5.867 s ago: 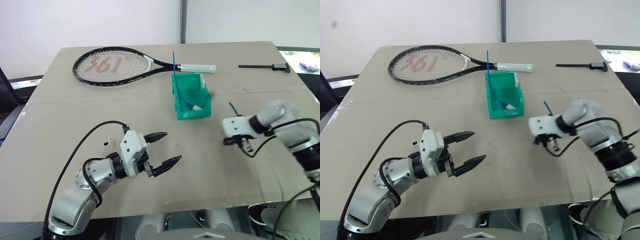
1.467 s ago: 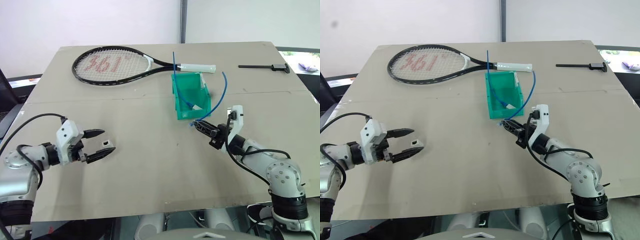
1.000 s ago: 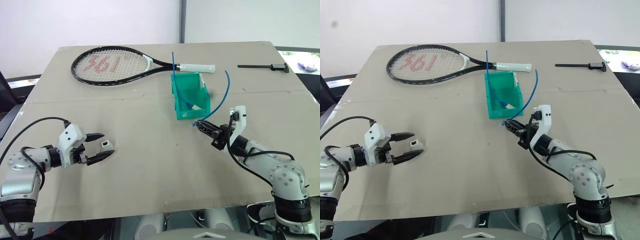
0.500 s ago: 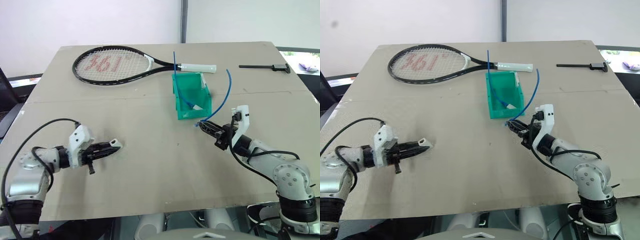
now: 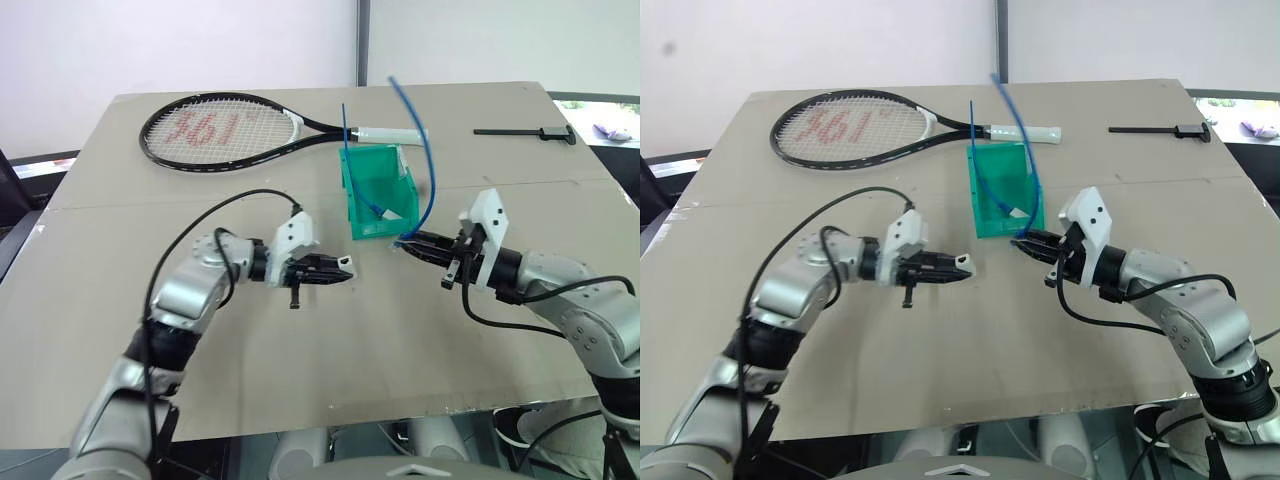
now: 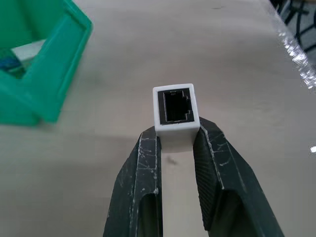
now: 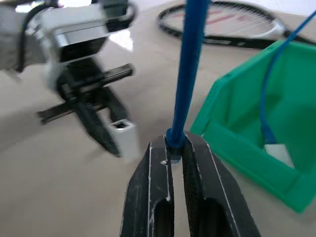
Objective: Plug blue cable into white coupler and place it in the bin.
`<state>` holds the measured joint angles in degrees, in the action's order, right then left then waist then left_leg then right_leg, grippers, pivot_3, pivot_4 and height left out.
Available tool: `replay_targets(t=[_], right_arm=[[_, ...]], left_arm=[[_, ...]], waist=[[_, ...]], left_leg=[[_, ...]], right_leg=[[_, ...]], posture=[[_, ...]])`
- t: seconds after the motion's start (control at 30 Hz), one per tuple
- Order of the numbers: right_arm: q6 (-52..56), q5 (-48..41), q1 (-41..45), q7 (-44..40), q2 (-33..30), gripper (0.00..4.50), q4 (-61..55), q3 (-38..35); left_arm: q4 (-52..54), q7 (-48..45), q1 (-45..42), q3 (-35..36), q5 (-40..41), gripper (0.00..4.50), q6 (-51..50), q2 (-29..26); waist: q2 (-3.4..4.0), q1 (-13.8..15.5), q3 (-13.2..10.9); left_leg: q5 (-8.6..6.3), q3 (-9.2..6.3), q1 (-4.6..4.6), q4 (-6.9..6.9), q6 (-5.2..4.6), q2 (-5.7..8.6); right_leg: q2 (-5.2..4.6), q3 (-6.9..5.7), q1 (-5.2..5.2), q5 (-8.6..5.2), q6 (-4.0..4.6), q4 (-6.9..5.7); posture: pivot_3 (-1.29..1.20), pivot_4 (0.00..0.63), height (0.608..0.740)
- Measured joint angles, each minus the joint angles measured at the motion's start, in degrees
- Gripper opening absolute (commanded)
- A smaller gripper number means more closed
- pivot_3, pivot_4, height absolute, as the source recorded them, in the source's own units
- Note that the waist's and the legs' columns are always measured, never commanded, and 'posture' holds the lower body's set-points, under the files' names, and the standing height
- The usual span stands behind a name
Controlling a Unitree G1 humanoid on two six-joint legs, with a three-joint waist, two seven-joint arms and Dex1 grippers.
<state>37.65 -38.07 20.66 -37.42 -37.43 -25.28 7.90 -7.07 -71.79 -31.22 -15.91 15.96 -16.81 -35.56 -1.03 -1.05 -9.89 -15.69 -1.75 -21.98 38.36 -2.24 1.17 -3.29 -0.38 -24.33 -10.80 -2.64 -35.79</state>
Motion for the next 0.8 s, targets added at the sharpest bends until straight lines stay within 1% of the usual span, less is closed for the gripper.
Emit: replay_targets(t=[0.1, 0.13, 0.27, 0.37, 0.5, 0.67, 0.8], right_arm=[[-1.61, 3.89, 4.03, -4.32, 0.15, 0.0, 3.55, 3.49], [-1.95, 4.53, 4.73, -5.0, 0.43, 0.0, 4.0, 3.86], [-3.44, 8.86, 8.18, -8.16, 1.97, 0.0, 7.92, 6.89], [-4.16, 11.8, 10.3, -9.81, 3.62, 0.0, 10.54, 9.66], [-4.64, 15.49, 12.04, -11.25, 5.23, 0.0, 12.88, 12.55], [-4.72, 18.55, 13.26, -12.27, 7.34, 0.0, 15.86, 13.77], [-5.45, 20.54, 14.48, -13.68, 7.79, 0.0, 17.48, 13.98]], left_arm=[[-9.5, -2.41, -4.01, -3.76, -5.27, 0.3, 8.04, 2.21], [-10.9, -2.8, -4.66, -4.39, -6.18, 0.3, 9.77, 2.56], [-18.77, -4.28, -9.1, -5.06, -9.64, 0.3, 17.3, 5.04], [-22.51, -4.74, -11.0, -5.07, -11.23, 0.3, 20.99, 6.7], [-24.97, -5.84, -11.71, -4.93, -12.11, 0.3, 24.42, 7.26], [-25.43, -6.05, -11.73, -4.72, -12.68, 0.3, 25.93, 7.47], [-25.43, -6.11, -11.72, -4.5, -13.04, 0.3, 26.01, 7.72]], waist=[[-0.02, 0.34, -0.02], [-0.03, 0.4, -0.02], [-0.04, 0.59, -0.02], [-0.04, 0.59, -0.02], [-0.04, 0.6, -0.02], [-0.04, 0.58, -0.02], [-0.04, 0.62, -0.01]], left_leg=[[0.0, -0.06, -0.06, 0.01, 0.0, 0.02], [0.0, -0.07, -0.09, 0.02, 0.0, -0.01], [0.0, -0.06, -0.13, 0.09, 0.0, 0.02], [0.0, -0.06, -0.14, 0.12, 0.0, 0.04], [0.0, -0.1, -0.13, 0.12, 0.0, 0.04], [0.0, -0.11, -0.12, 0.13, 0.0, 0.04], [0.0, -0.11, -0.12, 0.14, 0.0, 0.06]], right_leg=[[0.02, -0.04, -0.03, 0.01, 0.01, 0.0], [0.01, -0.04, -0.04, 0.01, 0.01, 0.01], [-0.06, -0.04, -0.03, 0.01, 0.0, 0.02], [-0.08, -0.04, -0.03, 0.01, 0.0, 0.0], [-0.09, -0.06, -0.03, 0.01, 0.0, -0.04], [-0.09, -0.07, -0.03, 0.02, 0.0, -0.06], [-0.09, -0.07, -0.02, 0.02, 0.0, -0.06]], posture=[[0.0, 0.15, 0.74], [0.0, 0.15, 0.74], [0.0, 0.15, 0.74], [0.0, 0.15, 0.74], [0.0, 0.15, 0.74], [0.0, 0.15, 0.74], [0.0, 0.15, 0.74]])
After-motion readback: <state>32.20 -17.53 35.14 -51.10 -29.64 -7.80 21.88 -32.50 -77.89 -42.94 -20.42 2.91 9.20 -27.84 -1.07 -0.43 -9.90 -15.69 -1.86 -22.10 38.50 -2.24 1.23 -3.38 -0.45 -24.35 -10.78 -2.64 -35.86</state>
